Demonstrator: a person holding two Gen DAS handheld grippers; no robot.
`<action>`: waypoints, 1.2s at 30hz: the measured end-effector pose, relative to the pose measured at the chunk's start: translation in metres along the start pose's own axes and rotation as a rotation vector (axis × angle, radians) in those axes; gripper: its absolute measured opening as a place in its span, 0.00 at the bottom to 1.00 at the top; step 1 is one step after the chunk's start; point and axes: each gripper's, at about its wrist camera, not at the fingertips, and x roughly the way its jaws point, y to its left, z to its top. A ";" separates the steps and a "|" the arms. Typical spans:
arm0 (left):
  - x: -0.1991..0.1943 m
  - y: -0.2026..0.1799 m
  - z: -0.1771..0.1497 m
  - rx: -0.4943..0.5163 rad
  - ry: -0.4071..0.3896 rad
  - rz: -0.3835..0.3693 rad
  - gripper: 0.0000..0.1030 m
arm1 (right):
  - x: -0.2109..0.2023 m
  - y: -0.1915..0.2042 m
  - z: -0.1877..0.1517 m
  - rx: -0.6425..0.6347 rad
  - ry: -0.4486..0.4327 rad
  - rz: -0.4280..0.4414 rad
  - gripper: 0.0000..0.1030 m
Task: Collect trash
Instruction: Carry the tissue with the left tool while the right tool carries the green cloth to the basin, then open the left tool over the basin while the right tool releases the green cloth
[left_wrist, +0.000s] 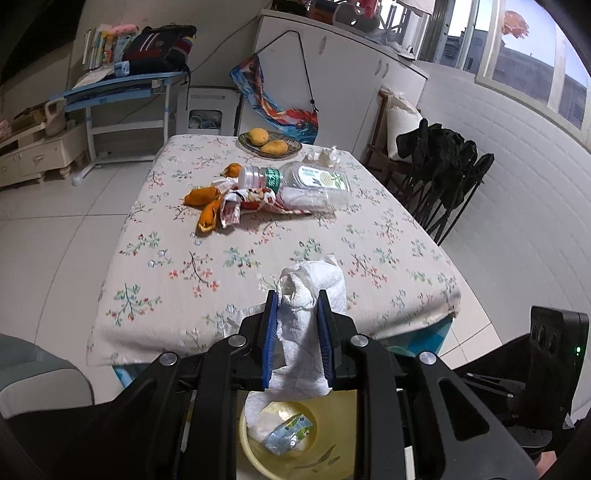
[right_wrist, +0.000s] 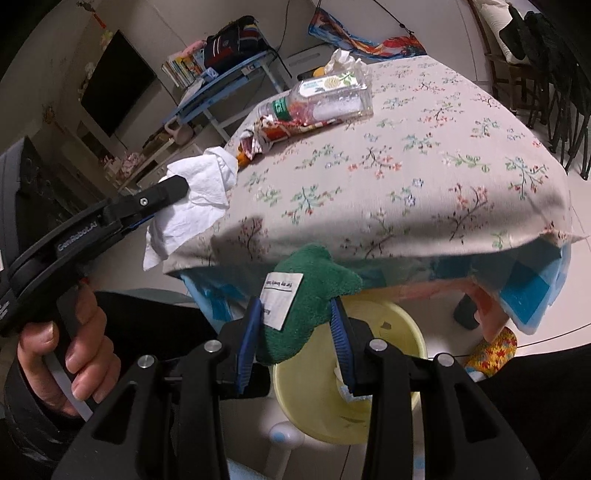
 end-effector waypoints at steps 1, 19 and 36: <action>-0.002 -0.001 -0.003 0.003 0.001 0.000 0.19 | 0.000 0.000 -0.002 -0.002 0.001 -0.002 0.37; -0.005 -0.020 -0.047 0.022 0.088 0.025 0.19 | 0.016 -0.002 -0.023 -0.031 0.104 -0.075 0.37; 0.020 -0.027 -0.066 0.034 0.209 0.062 0.51 | 0.018 -0.016 -0.025 0.017 0.117 -0.139 0.58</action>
